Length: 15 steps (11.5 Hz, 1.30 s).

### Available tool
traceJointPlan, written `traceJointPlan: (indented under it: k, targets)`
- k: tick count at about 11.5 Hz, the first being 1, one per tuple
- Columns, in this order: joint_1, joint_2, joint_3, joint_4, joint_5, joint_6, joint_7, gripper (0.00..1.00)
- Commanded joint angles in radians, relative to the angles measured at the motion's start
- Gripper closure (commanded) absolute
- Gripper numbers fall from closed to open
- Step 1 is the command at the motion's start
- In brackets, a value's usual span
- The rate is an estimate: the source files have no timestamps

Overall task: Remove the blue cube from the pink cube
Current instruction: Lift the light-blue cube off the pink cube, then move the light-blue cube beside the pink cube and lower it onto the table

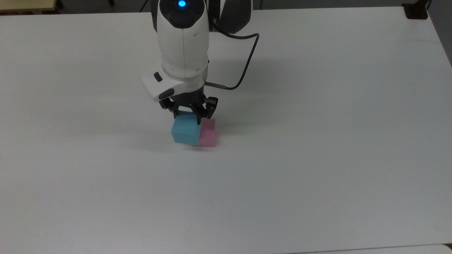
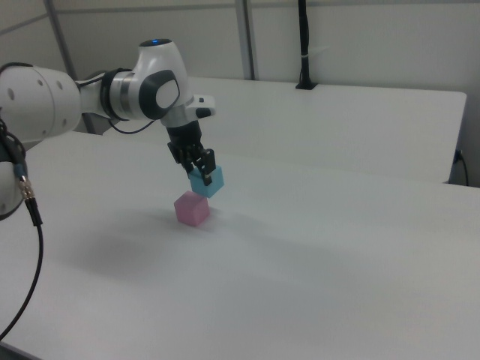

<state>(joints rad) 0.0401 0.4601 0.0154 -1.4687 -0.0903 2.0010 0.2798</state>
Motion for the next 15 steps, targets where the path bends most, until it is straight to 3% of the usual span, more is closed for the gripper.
traceJointPlan:
  k: [1,4,9,10,11,13,15]
  targets:
    - [-0.011,0.121,-0.009,0.135,-0.016,0.062,-0.095,0.41]
    - [-0.032,0.214,-0.014,0.229,-0.046,0.105,-0.116,0.4]
    - [-0.031,0.255,-0.014,0.229,-0.091,0.105,-0.145,0.36]
    - [-0.026,0.255,-0.014,0.228,-0.092,0.105,-0.139,0.3]
    - [-0.026,0.255,-0.014,0.226,-0.091,0.104,-0.133,0.15]
    - [-0.028,0.252,-0.014,0.228,-0.091,0.101,-0.131,0.01]
    - [-0.035,0.217,-0.014,0.226,-0.082,0.087,-0.131,0.0]
